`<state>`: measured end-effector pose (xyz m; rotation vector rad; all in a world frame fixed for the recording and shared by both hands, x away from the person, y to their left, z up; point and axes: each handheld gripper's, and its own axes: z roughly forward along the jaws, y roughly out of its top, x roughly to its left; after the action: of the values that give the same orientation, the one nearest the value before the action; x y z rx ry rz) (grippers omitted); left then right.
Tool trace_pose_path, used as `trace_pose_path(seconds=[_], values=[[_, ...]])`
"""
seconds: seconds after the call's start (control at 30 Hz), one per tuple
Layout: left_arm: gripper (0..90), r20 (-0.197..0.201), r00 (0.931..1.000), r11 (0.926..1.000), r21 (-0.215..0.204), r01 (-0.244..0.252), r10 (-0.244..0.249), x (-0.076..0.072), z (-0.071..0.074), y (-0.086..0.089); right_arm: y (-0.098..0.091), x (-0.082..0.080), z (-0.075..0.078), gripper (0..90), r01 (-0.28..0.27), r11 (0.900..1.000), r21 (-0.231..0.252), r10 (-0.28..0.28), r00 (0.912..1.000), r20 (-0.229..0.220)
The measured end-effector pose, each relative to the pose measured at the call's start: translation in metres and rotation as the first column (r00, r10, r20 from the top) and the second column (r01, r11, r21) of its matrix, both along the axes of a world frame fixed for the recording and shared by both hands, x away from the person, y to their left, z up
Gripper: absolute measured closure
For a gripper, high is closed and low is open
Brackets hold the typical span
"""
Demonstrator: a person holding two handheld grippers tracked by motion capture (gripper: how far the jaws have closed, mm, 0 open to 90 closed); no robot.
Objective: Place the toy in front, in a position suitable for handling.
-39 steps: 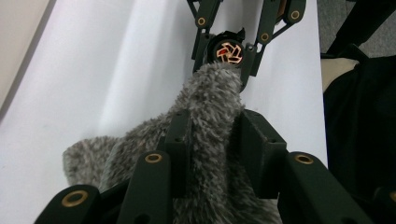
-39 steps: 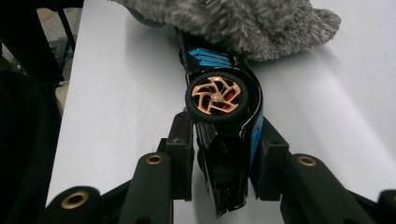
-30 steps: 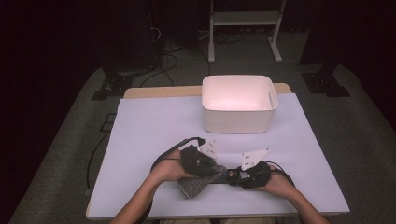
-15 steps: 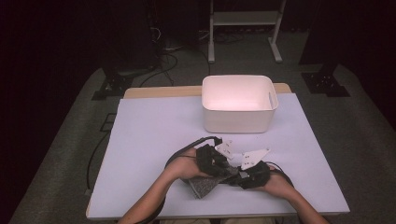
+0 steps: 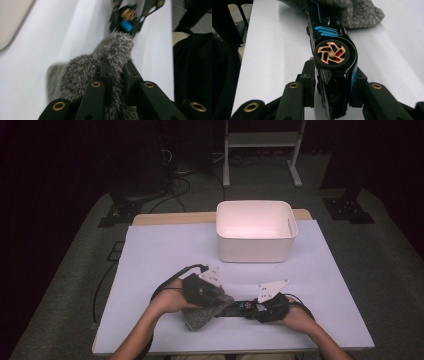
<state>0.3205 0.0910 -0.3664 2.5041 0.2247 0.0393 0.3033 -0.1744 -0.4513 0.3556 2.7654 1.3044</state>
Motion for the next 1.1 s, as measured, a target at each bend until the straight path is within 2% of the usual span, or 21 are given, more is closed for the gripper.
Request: trace_pose_path(seconds=[0.07, 0.13, 0.33, 0.53, 0.63, 0.73, 0.9, 0.97, 1.1], values=[[80.9, -0.012, 0.9993, 0.9993, -0.011, -0.034, 0.034, 0.001, -0.001, 0.015, 0.000, 0.000, 0.000, 63.7, -0.001, 1.0000, -0.002, 0.001, 1.0000, -0.005], [80.8, -0.016, 0.9989, 0.9989, -0.018, -0.044, 0.044, 0.001, -0.004, 0.021, 0.000, 0.001, 0.001, 63.6, -0.003, 1.0000, -0.004, 0.003, 1.0000, -0.003], [80.8, -0.029, 0.9993, 0.9990, -0.037, -0.024, 0.023, 0.001, -0.008, 0.016, 0.002, 0.001, 0.003, 63.1, -0.009, 0.9997, -0.021, 0.009, 0.9999, 0.006], [80.9, -0.029, 0.9990, 0.9989, -0.035, 0.033, -0.034, -0.001, -0.004, -0.008, 0.003, 0.001, 0.002, 62.8, -0.003, 0.9999, -0.012, 0.003, 1.0000, -0.003], [80.9, -0.020, 0.9956, 0.9956, -0.021, 0.091, -0.091, -0.002, -0.004, -0.034, 0.004, 0.001, 0.001, 62.6, 0.001, 1.0000, -0.008, -0.001, 1.0000, -0.006], [80.9, -0.016, 0.9916, 0.9917, -0.001, 0.129, -0.129, -0.003, -0.003, -0.054, 0.004, 0.000, 0.001, 62.4, 0.003, 1.0000, -0.005, -0.003, 1.0000, -0.008], [80.9, -0.021, 0.9886, 0.9888, -0.001, 0.149, -0.149, 0.000, -0.003, -0.076, 0.004, 0.001, 0.000, 62.3, 0.005, 1.0000, 0.006, -0.005, 0.9999, -0.013], [80.9, -0.027, 0.9891, 0.9894, -0.017, 0.144, -0.145, 0.002, -0.004, -0.080, 0.003, 0.002, -0.001, 62.4, 0.009, 0.9998, 0.017, -0.008, 0.9998, -0.021], [80.9, -0.031, 0.9883, 0.9887, -0.019, 0.149, -0.149, 0.003, -0.005, -0.081, 0.003, 0.002, -0.001, 62.5, 0.009, 0.9998, 0.017, -0.009, 0.9998, -0.019]])
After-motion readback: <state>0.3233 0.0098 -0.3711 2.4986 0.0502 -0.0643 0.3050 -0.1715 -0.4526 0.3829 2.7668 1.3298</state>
